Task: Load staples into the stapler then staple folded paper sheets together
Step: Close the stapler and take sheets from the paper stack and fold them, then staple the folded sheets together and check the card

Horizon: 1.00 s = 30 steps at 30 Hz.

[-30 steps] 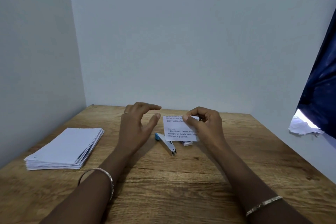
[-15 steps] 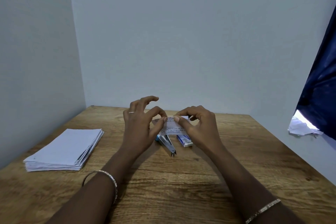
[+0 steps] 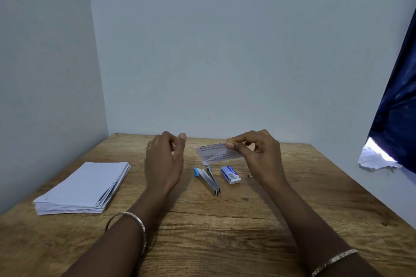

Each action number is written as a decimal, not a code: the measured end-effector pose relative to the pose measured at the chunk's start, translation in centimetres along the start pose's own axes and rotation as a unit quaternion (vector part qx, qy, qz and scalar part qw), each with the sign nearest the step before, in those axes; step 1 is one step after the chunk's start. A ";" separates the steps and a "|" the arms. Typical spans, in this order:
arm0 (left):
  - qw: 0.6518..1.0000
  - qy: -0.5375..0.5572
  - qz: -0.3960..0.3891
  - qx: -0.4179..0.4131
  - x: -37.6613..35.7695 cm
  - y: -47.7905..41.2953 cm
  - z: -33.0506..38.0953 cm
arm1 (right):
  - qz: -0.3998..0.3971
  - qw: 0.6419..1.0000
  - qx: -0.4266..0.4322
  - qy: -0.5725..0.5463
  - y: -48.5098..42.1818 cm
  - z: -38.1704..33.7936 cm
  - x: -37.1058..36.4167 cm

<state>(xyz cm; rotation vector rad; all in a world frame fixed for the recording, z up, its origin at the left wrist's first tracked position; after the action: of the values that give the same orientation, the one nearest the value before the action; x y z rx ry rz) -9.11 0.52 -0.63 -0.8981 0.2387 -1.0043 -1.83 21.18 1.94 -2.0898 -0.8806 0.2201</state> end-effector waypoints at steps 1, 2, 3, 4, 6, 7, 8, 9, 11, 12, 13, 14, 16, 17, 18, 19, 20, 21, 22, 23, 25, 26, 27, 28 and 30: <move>0.999 0.009 -0.006 0.046 0.1 0.0 -0.2 | 0.000 1.000 0.011 -0.002 0.0 -0.1 0.0; 0.995 0.024 -0.023 0.094 0.1 -0.1 -0.2 | -0.003 1.000 0.019 -0.008 0.1 -0.1 -0.2; 0.986 0.052 -0.047 0.150 0.0 -0.1 -0.2 | -0.007 1.000 0.022 -0.018 0.1 -0.2 -0.3; 0.969 0.093 -0.078 0.216 0.0 -0.1 0.0 | -0.012 0.999 0.024 -0.026 0.2 -0.2 -0.5; 0.908 0.175 -0.163 0.344 -0.2 -0.3 0.1 | -0.019 0.999 0.033 -0.035 0.5 -0.2 -0.8; 0.876 0.197 -0.213 0.385 -0.2 -0.4 0.1 | -0.022 0.998 0.036 -0.041 0.6 -0.2 -1.0; 0.850 0.209 -0.256 0.410 -0.3 -0.4 0.1 | -0.023 0.998 0.038 -0.050 0.8 -0.2 -1.1; 0.829 0.219 -0.286 0.427 -0.3 -0.4 0.1 | -0.023 0.997 0.042 -0.060 0.8 -0.3 -1.3; 0.800 0.258 -0.300 0.450 -0.5 -0.4 0.1 | -0.024 0.996 0.058 -0.066 1.0 -0.3 -1.6; 0.790 0.286 -0.290 0.458 -0.7 -0.3 0.0 | -0.027 0.996 0.066 -0.057 1.0 -0.3 -1.7; 0.780 0.312 -0.275 0.467 -0.8 -0.3 -0.1 | -0.034 0.996 0.071 -0.045 1.1 -0.3 -1.7; 0.771 0.334 -0.262 0.474 -0.8 -0.3 -0.2 | -0.044 0.996 0.070 -0.035 1.2 -0.3 -1.8; 0.766 0.362 -0.252 0.468 -0.9 -0.4 -0.5 | -0.056 0.997 0.053 -0.031 1.5 -0.3 -2.0; 0.771 0.366 -0.255 0.455 -0.9 -0.4 -0.7 | -0.055 0.997 0.037 -0.035 1.5 -0.3 -2.1; 0.778 0.366 -0.260 0.440 -0.9 -0.3 -0.8 | -0.049 0.998 0.013 -0.044 1.6 -0.3 -2.2; 0.782 0.367 -0.263 0.429 -0.9 -0.3 -0.9 | -0.040 0.998 -0.015 -0.053 1.6 -0.2 -2.2; 0.782 0.373 -0.263 0.424 -0.9 -0.2 -0.9 | -0.032 0.996 -0.050 -0.061 1.6 -0.1 -2.2; 0.778 0.383 -0.261 0.424 -1.0 -0.1 -0.9 | -0.029 0.993 -0.092 -0.072 1.6 0.1 -2.2; 0.773 0.393 -0.258 0.426 -1.1 0.1 -1.0 | -0.032 0.986 -0.139 -0.089 1.6 0.3 -2.1; 0.766 0.405 -0.256 0.429 -1.3 0.2 -1.0 | -0.040 0.976 -0.185 -0.112 1.7 0.6 -2.1; 0.755 0.424 -0.263 0.425 -1.6 0.5 -1.3 | -0.051 0.954 -0.247 -0.163 2.0 1.2 -2.3; 0.753 0.430 -0.271 0.418 -1.8 0.6 -1.3 | -0.053 0.946 -0.262 -0.184 2.1 1.5 -2.4; 0.752 0.433 -0.279 0.411 -1.8 0.7 -1.4 | -0.056 0.940 -0.269 -0.200 2.2 1.6 -2.7; 0.752 0.436 -0.284 0.405 -1.9 0.8 -1.4 | -0.062 0.936 -0.271 -0.214 2.3 1.7 -2.8; 0.756 0.435 -0.289 0.394 -1.9 0.8 -1.3 | -0.064 0.931 -0.276 -0.231 2.3 1.9 -3.0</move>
<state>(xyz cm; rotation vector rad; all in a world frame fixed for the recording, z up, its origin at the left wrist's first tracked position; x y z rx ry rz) -10.34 1.54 -2.47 0.3795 0.2777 -1.8758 -3.70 19.48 -1.45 -2.5315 -1.4945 0.4476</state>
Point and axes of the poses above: each hand's wrist, its own y-axis away from the middle knuckle, its own x-axis out of the back of the hand, z = x × y, the point moved 1 cm from there along -y, towards the middle knuckle, and after that the axes turned 10 degrees about z, right-handed, at the moved point
